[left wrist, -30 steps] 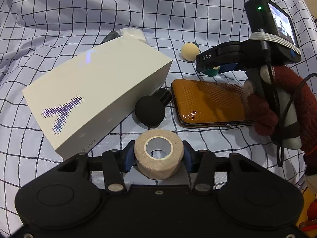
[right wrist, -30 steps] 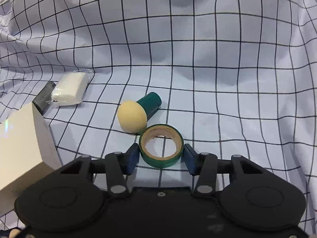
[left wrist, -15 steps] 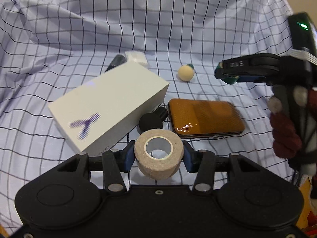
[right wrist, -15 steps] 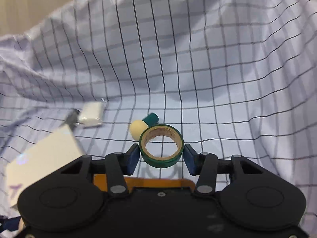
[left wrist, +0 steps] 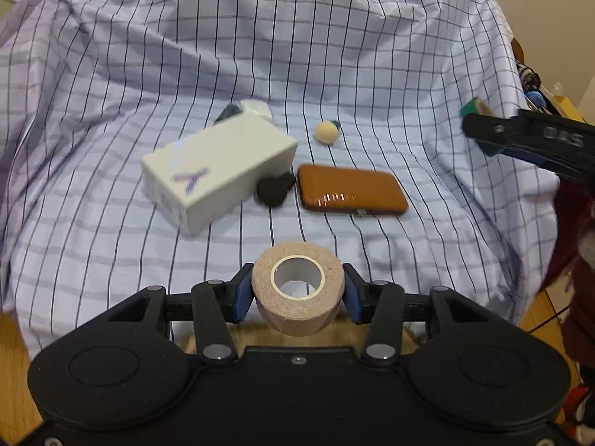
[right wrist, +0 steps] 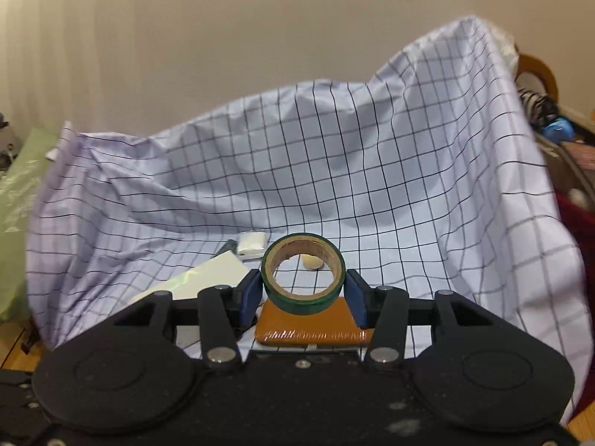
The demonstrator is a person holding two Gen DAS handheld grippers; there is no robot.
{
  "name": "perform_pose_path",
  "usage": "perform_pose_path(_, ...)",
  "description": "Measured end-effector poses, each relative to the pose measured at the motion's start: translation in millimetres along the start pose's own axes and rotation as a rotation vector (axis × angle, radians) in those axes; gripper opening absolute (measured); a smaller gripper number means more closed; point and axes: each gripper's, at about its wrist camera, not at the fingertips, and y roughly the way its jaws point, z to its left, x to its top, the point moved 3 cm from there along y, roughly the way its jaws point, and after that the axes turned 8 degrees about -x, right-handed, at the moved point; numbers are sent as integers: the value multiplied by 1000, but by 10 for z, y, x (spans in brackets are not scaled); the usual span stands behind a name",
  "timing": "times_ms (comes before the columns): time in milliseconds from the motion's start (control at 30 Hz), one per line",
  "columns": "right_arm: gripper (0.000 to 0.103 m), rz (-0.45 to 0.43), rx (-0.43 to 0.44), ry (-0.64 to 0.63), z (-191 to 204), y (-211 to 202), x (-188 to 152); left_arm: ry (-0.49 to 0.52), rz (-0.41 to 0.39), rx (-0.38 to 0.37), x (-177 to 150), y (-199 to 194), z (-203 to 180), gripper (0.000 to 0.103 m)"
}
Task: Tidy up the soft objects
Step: 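Carry the beige tape roll over the basket while the right tool carries the green tape roll, then open the left tool over the basket while the right tool releases the green tape roll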
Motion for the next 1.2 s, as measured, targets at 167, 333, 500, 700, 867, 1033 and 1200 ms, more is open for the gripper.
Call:
perform_pose_path(167,48,-10,26,23,-29,-471,-269,-34,51,-25,-274,-65,-64,47)
perform_pose_path(333,48,17,44,61,-81,-734,-542,-50,88,-30,-531,-73,-190,47)
perform_pose_path(500,48,26,46,95,-132,-950,-735,-27,96,-18,-733,-132,-333,47)
perform_pose_path(700,48,24,42,109,-160,-1192,-908,-9,75,20,-880,-249,-432,48)
perform_pose_path(867,48,34,27,94,-150,-1260,-992,-5,42,30,-939,-352,-446,49)
perform_pose_path(1033,48,73,15,80,-98,-1206,-1088,-45,-9,60,-914,-442,-345,55)
perform_pose_path(1200,48,109,27,39,15,-1170,-1189,-92,-66,131,-966,-559,-239,60)
